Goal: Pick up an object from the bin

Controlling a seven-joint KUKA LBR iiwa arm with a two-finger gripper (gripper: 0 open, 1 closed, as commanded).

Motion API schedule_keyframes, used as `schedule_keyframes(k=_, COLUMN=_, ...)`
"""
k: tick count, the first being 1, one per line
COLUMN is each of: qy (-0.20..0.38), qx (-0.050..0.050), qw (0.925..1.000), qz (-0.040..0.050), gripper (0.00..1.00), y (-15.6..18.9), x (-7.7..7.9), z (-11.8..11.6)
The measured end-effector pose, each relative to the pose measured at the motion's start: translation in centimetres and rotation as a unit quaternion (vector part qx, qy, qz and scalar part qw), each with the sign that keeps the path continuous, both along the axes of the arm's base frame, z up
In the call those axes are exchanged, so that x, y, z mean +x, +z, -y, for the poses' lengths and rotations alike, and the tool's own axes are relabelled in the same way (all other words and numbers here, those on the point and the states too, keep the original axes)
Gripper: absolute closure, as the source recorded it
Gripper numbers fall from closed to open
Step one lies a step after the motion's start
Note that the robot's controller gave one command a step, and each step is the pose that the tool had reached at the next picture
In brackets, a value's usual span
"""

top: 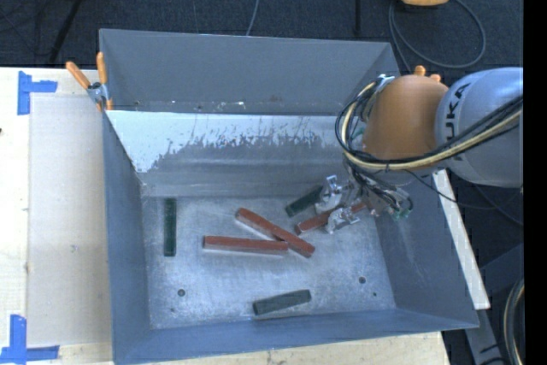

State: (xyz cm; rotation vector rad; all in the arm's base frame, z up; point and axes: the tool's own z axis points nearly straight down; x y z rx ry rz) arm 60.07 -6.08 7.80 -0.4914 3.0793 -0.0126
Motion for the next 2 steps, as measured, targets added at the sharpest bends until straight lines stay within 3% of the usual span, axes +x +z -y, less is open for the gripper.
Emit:
schedule_keyframes(k=1, qy=0.001, qx=0.0, qw=1.0, qz=0.0, gripper=1.0, y=0.0, x=0.0, z=0.0)
schedule_keyframes(k=2, qy=0.001, qx=0.002, qw=0.9999, qz=-0.0114, gripper=1.0, y=19.7, x=1.2, z=-0.5)
